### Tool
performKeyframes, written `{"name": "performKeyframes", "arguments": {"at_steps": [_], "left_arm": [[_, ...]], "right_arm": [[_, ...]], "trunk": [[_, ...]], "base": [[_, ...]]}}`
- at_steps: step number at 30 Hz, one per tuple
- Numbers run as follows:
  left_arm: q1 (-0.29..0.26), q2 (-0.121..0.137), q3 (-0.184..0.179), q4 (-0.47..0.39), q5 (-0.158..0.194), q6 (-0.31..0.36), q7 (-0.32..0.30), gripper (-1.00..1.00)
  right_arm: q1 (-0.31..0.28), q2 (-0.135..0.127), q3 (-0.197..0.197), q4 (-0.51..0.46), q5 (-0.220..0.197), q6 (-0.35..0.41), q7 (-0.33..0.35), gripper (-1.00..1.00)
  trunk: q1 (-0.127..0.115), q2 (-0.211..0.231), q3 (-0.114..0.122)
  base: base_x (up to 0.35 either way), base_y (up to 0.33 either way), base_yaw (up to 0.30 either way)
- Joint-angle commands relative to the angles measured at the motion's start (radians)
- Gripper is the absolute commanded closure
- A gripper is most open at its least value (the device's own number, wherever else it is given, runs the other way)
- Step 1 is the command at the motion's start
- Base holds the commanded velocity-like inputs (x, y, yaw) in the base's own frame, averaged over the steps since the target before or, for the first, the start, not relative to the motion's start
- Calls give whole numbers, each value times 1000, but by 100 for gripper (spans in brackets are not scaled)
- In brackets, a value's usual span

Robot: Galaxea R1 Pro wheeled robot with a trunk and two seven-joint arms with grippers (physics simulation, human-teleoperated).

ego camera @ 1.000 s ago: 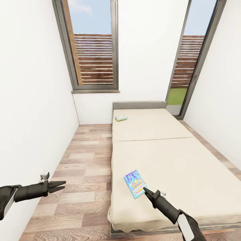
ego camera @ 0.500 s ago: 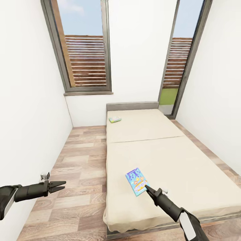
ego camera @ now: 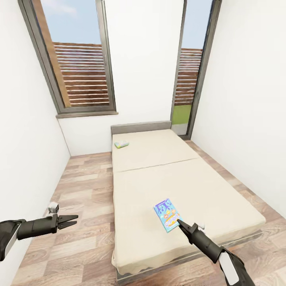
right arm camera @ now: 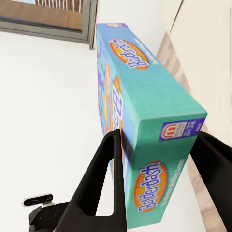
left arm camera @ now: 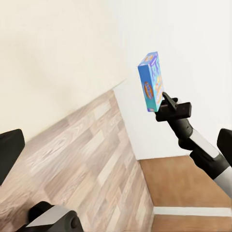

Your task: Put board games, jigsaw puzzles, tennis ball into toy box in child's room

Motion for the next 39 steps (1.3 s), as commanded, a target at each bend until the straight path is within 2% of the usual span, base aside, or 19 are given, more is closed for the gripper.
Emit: {"name": "performKeyframes", "arguments": {"at_steps": [1, 13, 22, 29, 39], "left_arm": [[0, 0, 1, 0, -2, 10, -5, -100], [0, 0, 1, 0, -2, 7, -3, -100], [0, 0, 1, 0, -2, 4, -3, -100], [0, 0, 1, 0, -2, 3, -3, -100], [0, 0, 1, 0, -2, 3, 0, -100]], "right_arm": [[-1, -4, -4, 1, -2, 7, 8, 100], [-1, -25, -6, 5, -3, 7, 36, 100], [-2, -28, -8, 6, -2, 8, 36, 100], [-2, -29, -59, 7, -2, 10, 38, 100], [-2, -29, -68, 7, -3, 10, 38, 100]], "trunk": [[-4, 7, 3], [-50, 91, 49], [-84, 154, 84], [-111, 203, 111], [-150, 273, 149]], "base": [[-1, 0, -260], [0, 0, -259], [0, 0, -259], [0, 0, -259], [0, 0, -259]]}}
